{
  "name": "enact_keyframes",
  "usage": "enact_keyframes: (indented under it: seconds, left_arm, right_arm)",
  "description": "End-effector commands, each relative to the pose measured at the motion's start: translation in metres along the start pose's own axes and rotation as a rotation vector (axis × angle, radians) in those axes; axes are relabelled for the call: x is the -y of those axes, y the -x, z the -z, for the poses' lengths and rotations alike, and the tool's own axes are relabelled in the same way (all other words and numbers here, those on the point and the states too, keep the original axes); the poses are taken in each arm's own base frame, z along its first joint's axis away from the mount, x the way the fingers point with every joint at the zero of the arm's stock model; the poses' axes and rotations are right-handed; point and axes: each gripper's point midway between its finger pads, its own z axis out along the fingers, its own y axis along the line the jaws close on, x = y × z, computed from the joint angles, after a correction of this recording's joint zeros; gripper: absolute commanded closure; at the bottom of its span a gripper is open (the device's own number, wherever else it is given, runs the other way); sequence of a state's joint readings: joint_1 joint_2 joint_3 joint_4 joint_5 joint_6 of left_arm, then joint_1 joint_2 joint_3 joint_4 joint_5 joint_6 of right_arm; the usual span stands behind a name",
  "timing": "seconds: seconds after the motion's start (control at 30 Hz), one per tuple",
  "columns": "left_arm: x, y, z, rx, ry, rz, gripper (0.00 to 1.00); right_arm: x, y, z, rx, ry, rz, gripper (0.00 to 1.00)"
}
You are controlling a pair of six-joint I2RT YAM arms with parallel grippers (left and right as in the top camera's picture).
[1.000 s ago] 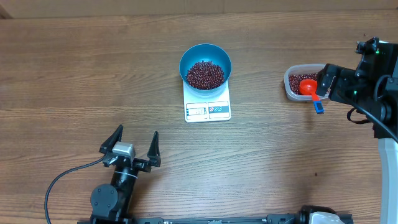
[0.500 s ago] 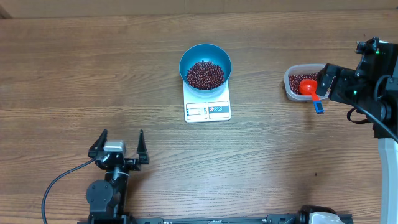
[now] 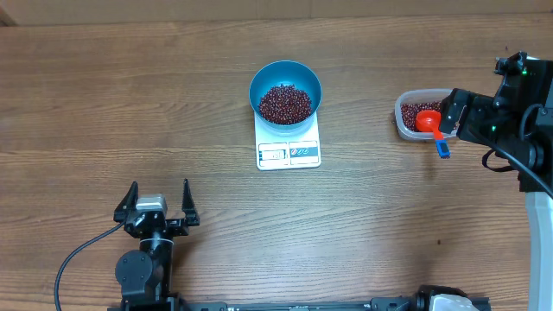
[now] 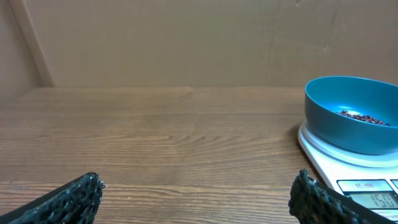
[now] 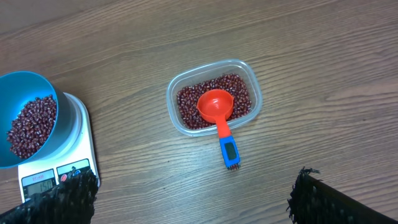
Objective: Scoop item into bowl and weigh 150g on scale
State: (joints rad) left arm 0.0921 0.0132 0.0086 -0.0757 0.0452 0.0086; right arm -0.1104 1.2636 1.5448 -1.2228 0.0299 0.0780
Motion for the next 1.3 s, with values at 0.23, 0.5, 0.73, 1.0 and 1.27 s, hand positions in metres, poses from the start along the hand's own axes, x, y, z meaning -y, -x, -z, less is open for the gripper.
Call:
enact_keyframes:
  seconds: [0.23,0.5,0.73,1.0,1.27]
  left_arm:
    - [-0.001,-0.001,0.000,0.001,0.004,-0.007,0.00]
    - [0.005,-0.001,0.000,0.002,-0.019,0.022,0.01]
    - [0.016,-0.001,0.001,0.002,-0.064,0.019,0.01]
    - [0.018,-0.001,0.001,0.001,-0.073,0.052,0.01]
    - [0.017,0.000,0.001,0.004,-0.069,0.051,0.00]
  right_arm:
    - [0.000,0.009,0.007,0.032,-0.002,-0.002,0.00]
    - [0.000,0.009,0.007,0.032,-0.001,-0.002,0.00]
    - [0.000,0.009,0.007,0.032,-0.001,-0.002,0.00]
    - [0.000,0.009,0.007,0.032,-0.001,-0.002,0.00]
    - [0.000,0.009,0.007,0.032,-0.001,-0.002,0.00]
